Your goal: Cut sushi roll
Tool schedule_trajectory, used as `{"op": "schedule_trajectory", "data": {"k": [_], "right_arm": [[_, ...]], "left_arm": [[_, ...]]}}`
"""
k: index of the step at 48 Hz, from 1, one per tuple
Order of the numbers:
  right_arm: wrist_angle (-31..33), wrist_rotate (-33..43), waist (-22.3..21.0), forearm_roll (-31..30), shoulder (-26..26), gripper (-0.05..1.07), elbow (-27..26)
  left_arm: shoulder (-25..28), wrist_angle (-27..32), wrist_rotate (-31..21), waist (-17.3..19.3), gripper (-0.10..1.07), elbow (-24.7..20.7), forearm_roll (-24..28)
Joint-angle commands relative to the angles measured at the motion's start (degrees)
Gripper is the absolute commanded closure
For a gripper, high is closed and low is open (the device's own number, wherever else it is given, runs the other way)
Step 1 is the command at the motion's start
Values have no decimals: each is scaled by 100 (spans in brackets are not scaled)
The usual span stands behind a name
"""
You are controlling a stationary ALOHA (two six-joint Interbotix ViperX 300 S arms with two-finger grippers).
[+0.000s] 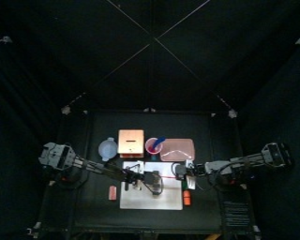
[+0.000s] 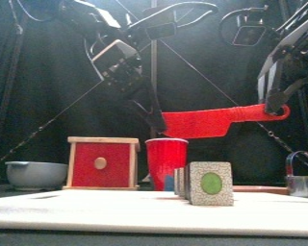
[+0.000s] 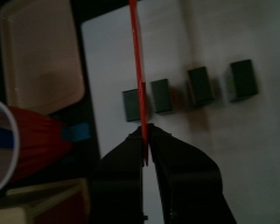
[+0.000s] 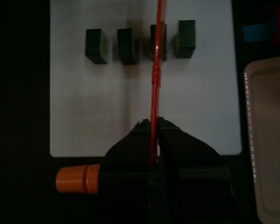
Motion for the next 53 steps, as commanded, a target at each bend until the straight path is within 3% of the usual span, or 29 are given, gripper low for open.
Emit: {"op": "schedule_trajectory", "data": {"k": [1, 7, 15, 23, 34, 39, 47, 53], "right_arm": [[448, 35, 35, 246, -334, 74, -9], [1187, 466, 35, 782, -729, 74, 70], [1758, 1600, 35, 800, -1283, 74, 237], [1881, 3155, 35, 835, -1626, 74, 255], [1600, 5625, 79, 809, -1494, 74, 439], [1063, 6521, 202, 527, -1318, 74, 536], [352, 7576, 404, 132, -993, 73, 580], [211, 8455, 571, -193, -527, 71, 563]], "left_arm": [[-167, 62, -18, 193, 44, -211, 62], [-185, 70, -26, 193, 29, -299, 53], [-202, 26, -35, 246, 12, -281, 35], [-272, -35, -35, 308, 11, -132, 44], [-721, -422, -185, 360, 11, 343, -79], [-1195, -1450, -396, 431, 11, 976, -202], [-1749, -3709, -571, 817, 11, 2030, -677], [-1846, -4711, -431, 1099, 11, 2663, -905]]}}
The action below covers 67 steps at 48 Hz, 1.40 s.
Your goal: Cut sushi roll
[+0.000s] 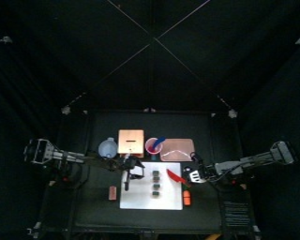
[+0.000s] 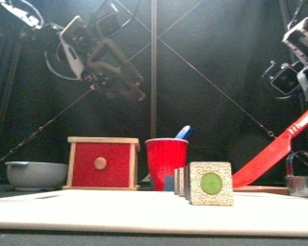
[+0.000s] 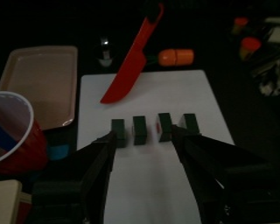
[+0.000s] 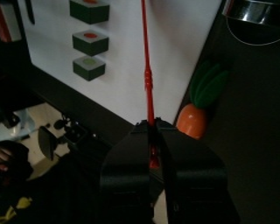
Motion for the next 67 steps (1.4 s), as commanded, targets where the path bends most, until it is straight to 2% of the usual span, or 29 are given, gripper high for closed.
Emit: {"op": "schedule_trajectory", "data": {"k": [1, 6, 15, 20, 28, 32, 35, 38, 41, 44, 49, 53, 57, 67], "right_arm": [[-79, 448, 132, -193, 316, 70, -88], [-105, 1081, 325, -396, 615, 65, -158], [-272, 2021, 835, -554, 1116, 48, -387], [-615, 2347, 1020, -721, 1521, 37, -536], [-861, 2364, 1037, -844, 1960, 22, -756], [-853, 2312, 1028, -905, 1978, 19, -817], [-835, 2294, 1028, -1134, 1934, 20, -826], [-791, 2241, 1011, -1644, 1819, 20, -826], [-721, 2101, 853, -2364, 1696, 20, -844], [-677, 1854, 519, -3085, 1503, 20, -888], [-677, 1336, 193, -3832, 1266, 20, -949], [-668, 483, 62, -4412, 1028, 20, -940], [-659, -299, -88, -4597, 809, 20, -888], [-958, -1644, -598, -4280, 536, 20, -589]], "left_arm": [[-123, -694, 141, 202, 11, 325, -132], [-141, -1037, 527, 360, 11, 642, -237], [-176, -1063, 1336, 439, 11, 791, -563], [-176, -1055, 1740, 466, 11, 826, -756], [-176, -1055, 2021, 475, 11, 896, -993], [-185, -1055, 2048, 475, 11, 932, -1107], [-211, -1055, 2039, 475, 11, 940, -1143], [-246, -1055, 2039, 475, 11, 940, -1160], [-299, -1055, 2039, 475, 11, 949, -1178], [-396, -1055, 2030, 475, 11, 967, -1204], [-563, -1028, 1995, 475, 11, 1037, -1310], [-729, -1037, 2004, 466, 11, 1116, -1547], [-896, -1028, 2004, 466, 11, 1178, -1767], [-1195, -1020, 2013, 466, 11, 1266, -2232]]}}
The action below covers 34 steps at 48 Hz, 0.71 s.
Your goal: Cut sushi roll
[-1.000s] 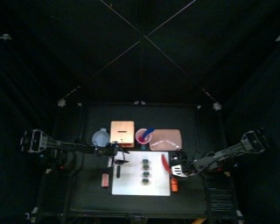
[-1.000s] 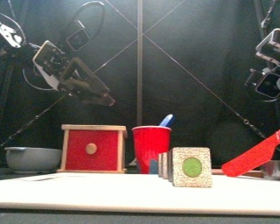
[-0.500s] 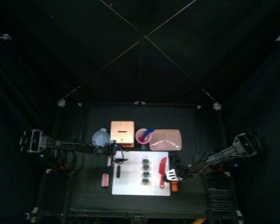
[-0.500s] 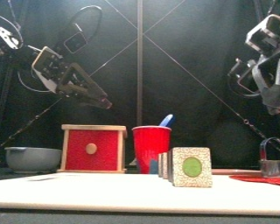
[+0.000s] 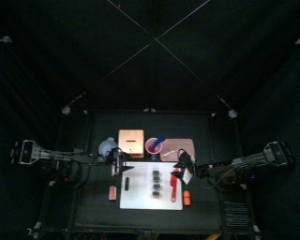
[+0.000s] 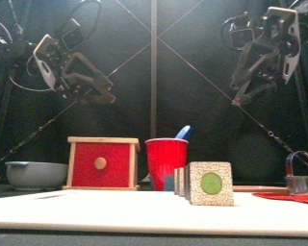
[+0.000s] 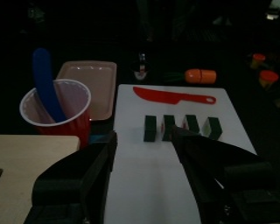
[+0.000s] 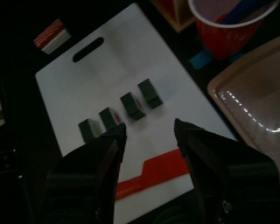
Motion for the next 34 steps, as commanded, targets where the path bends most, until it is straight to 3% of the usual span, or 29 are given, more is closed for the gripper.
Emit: {"op": "schedule_trajectory", "data": {"k": [1, 10, 22, 34], "right_arm": [[-237, -308, -193, 141, -79, 20, 70], [-809, -510, -308, 237, -62, 20, 343], [-844, -475, -308, 369, -9, 21, 422], [-835, -466, -272, 404, 132, 21, 316]], "left_arm": [[-88, -18, 9, 26, 11, -35, -149], [-105, 132, 18, 158, 11, -9, -369], [-114, 606, 35, 272, 11, -18, -360], [-123, 624, 44, 299, 11, -18, -352]]}}
